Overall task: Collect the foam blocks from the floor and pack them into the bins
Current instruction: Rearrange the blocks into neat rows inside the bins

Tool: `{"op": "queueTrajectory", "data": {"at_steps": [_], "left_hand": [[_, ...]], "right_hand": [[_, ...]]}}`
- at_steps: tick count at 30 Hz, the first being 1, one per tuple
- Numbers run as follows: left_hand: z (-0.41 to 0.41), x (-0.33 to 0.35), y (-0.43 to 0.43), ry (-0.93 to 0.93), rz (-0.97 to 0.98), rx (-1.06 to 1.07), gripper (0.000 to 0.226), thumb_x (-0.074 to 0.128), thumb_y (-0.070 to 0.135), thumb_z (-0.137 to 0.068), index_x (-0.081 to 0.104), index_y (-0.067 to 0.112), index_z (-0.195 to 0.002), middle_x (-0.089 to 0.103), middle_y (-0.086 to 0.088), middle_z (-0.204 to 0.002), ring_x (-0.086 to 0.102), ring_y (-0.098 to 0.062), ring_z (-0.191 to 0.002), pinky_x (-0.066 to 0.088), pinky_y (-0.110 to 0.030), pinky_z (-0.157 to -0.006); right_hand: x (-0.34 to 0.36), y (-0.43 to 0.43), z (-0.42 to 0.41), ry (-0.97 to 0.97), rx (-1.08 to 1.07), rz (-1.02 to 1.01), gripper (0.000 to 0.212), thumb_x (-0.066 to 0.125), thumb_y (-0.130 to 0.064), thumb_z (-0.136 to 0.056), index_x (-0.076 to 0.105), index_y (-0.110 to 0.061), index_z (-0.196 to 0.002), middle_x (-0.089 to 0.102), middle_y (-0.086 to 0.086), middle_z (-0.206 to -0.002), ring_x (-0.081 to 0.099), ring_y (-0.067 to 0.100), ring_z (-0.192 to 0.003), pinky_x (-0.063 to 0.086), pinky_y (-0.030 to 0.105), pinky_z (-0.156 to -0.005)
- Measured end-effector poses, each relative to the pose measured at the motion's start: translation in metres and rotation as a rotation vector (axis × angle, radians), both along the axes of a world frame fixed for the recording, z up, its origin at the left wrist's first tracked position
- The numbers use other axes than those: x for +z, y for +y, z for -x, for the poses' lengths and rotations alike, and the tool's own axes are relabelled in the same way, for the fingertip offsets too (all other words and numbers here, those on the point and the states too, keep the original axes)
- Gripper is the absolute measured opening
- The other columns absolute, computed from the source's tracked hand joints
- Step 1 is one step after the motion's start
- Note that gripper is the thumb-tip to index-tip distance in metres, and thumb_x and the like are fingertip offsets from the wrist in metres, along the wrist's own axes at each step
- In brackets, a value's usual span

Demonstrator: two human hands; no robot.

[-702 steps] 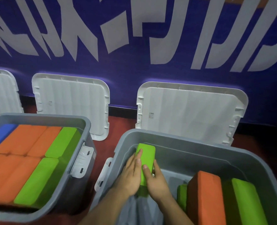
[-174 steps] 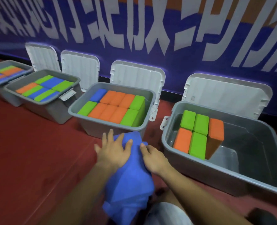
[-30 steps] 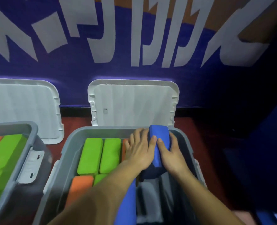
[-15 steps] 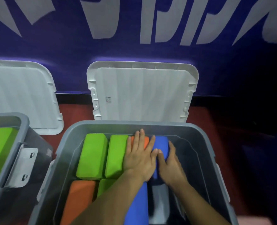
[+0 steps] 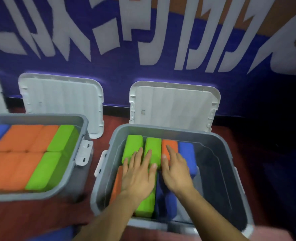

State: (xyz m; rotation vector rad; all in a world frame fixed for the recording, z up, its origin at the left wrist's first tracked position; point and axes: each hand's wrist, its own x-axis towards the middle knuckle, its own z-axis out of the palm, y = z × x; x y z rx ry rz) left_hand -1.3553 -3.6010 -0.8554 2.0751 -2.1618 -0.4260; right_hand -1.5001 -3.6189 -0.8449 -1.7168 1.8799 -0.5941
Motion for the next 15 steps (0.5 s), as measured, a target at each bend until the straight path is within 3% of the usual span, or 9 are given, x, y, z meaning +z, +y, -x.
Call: {"op": "queueTrajectory", "data": {"at_steps": [4,8,12,15], "left_hand": [[-0.063,0.014,0.064,-0.032,0.037,0.123,0.08,-0.004,0.06,-0.088,0.022,0.036,-0.159,0.017,0.0,-0.168,0.017,-0.019,-0.154,0.007,-0.045,-0.125],[-0.121,0.008,0.126,0.017,0.122,0.243,0.062,0.026,0.053,-0.097,0.052,0.026,-0.147,0.048,-0.01,-0.153,0.049,-0.03,-0.137,0.035,-0.055,-0.113],[-0.174,-0.004,0.188,0.016,0.144,0.414,0.064,0.03,0.055,-0.095,0.054,0.025,-0.146,0.049,-0.019,-0.15,0.05,-0.036,-0.135,0.034,-0.057,-0.112],[-0.203,-0.018,0.23,0.011,0.071,0.542,0.07,0.027,0.061,-0.092,0.054,0.027,-0.146,0.048,-0.028,-0.148,0.049,-0.043,-0.134,0.036,-0.059,-0.111]], "right_hand": [[0.008,0.058,-0.067,-0.027,0.182,-0.005,0.051,0.035,-0.043,-0.107,0.039,-0.021,-0.153,0.051,0.01,-0.147,0.044,0.03,-0.137,0.035,0.042,-0.113],[0.004,0.115,-0.125,-0.068,0.331,-0.048,0.049,0.029,-0.044,-0.105,0.05,-0.013,-0.137,0.06,0.017,-0.132,0.052,0.035,-0.126,0.039,0.043,-0.108],[-0.009,0.168,-0.172,0.004,0.397,-0.101,0.06,0.021,-0.052,-0.099,0.056,-0.013,-0.128,0.06,0.014,-0.13,0.05,0.035,-0.127,0.037,0.043,-0.108],[-0.019,0.202,-0.192,0.101,0.419,-0.085,0.073,0.01,-0.059,-0.093,0.054,-0.023,-0.138,0.05,0.001,-0.142,0.038,0.025,-0.138,0.036,0.043,-0.111]]}}
